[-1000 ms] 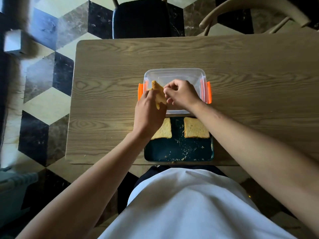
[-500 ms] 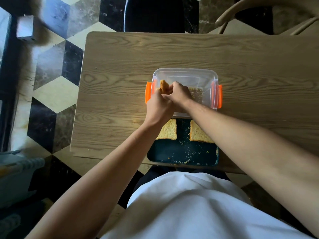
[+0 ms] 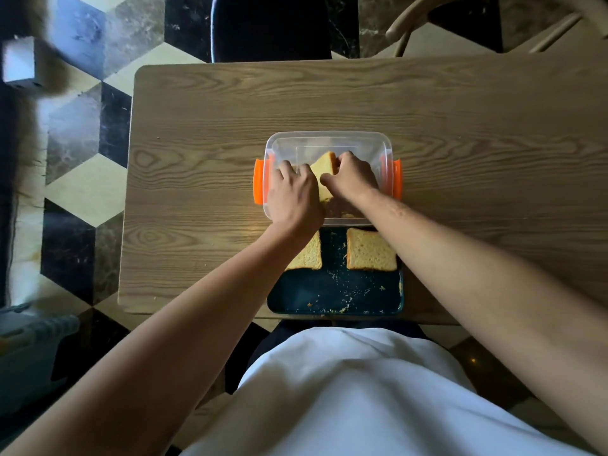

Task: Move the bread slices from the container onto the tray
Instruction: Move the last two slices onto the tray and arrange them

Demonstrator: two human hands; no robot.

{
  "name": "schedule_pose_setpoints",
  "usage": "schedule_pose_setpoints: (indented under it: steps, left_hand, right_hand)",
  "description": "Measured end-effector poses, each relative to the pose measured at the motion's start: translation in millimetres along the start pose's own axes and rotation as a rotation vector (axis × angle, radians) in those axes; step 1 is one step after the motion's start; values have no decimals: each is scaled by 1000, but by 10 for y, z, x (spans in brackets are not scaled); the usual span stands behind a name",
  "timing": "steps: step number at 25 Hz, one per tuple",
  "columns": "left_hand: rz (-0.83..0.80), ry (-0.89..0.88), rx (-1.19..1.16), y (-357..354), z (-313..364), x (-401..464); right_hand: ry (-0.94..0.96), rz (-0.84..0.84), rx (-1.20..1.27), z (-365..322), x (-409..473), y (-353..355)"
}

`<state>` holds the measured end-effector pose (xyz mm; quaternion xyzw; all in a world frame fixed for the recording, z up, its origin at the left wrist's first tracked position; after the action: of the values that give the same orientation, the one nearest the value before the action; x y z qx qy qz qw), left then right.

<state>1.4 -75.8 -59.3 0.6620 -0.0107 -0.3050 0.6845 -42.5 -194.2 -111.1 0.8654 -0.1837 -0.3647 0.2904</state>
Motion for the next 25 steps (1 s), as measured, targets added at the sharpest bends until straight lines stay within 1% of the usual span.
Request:
schedule_pose_setpoints:
  steps: [1,3,8,12,14,17,20,23,25]
  left_hand:
    - [15,-29,34,-16,34,42]
    - [18,-65,28,-38,76,122]
    - [50,-74,-120,-50,85,214]
    - [161,-88,-279,-14,96,178]
    - [166,-17,-326,-52,64,192]
    - [78,140,-282,-170,5,270]
    - [61,123,-303,-177,19,299]
    - [114,87,-358,-75,24,255]
    - [154,72,-452,100,7,168]
  right_hand:
    - [9,2,-13,2,16,7]
    - [28,9,-12,-3,43,2]
    - [50,31,0,-3,81,-22]
    - [46,37,8,27,94,-21]
    - [41,41,9,45,92,-25]
    - [51,64,13,71,46,-11]
    - [69,86,7,66,-61,38]
    - [124,146,1,-61,-244,195]
    - [194,224,19,-156,-447,402]
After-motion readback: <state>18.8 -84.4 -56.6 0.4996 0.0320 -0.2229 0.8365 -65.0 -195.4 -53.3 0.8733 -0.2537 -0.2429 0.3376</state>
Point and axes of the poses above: each hand's wrist, its own x-axis towards the middle knuckle, its own y-axis out of the back of the hand, z = x × y, the point moved 7 cm from there along x, towards the middle knuckle, and after that the axes turned 7 degrees about y, right-handed, at the moved point
